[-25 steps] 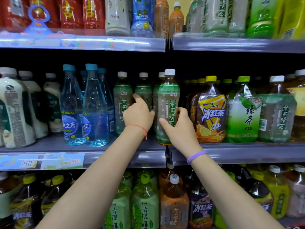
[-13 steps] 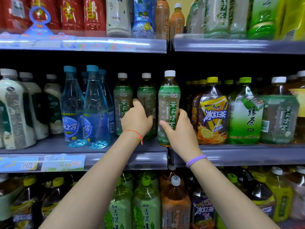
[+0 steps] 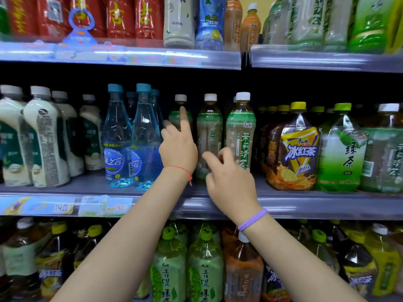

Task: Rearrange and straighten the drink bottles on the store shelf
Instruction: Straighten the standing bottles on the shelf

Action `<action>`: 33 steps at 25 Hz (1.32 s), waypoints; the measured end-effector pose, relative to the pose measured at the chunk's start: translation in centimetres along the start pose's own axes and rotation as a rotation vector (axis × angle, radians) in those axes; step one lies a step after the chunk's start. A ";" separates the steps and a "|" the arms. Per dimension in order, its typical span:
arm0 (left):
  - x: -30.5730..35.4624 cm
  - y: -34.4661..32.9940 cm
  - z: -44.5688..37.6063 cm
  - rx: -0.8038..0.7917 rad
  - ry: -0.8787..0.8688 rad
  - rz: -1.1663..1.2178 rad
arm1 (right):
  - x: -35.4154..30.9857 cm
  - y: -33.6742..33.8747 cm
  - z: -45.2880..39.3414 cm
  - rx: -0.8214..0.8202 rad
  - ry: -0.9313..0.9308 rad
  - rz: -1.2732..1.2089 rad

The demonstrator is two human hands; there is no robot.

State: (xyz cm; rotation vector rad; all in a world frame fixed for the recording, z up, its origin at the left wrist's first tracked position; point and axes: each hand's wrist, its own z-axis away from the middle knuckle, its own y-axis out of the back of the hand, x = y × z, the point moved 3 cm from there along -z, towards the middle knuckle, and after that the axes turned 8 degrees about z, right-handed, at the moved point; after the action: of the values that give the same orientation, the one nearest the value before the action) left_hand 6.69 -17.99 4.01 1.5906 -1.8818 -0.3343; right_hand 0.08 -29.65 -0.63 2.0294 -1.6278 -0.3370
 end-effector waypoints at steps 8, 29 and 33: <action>0.3 0.1 -1.1 -0.076 -0.007 0.015 | -1.3 -1.0 -0.1 -0.203 0.016 0.198; -0.2 3.3 3.9 -0.124 -0.100 0.819 | 4.5 2.2 0.1 0.271 -0.328 -0.084; -0.2 1.8 4.6 -0.282 -0.043 0.877 | 5.3 0.7 0.4 -0.086 -0.475 -0.373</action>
State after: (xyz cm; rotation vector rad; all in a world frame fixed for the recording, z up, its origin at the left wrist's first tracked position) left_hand 2.45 -18.30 1.46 0.4854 -2.2345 -0.2216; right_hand 0.63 -34.98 0.07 2.2988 -1.4353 -1.0734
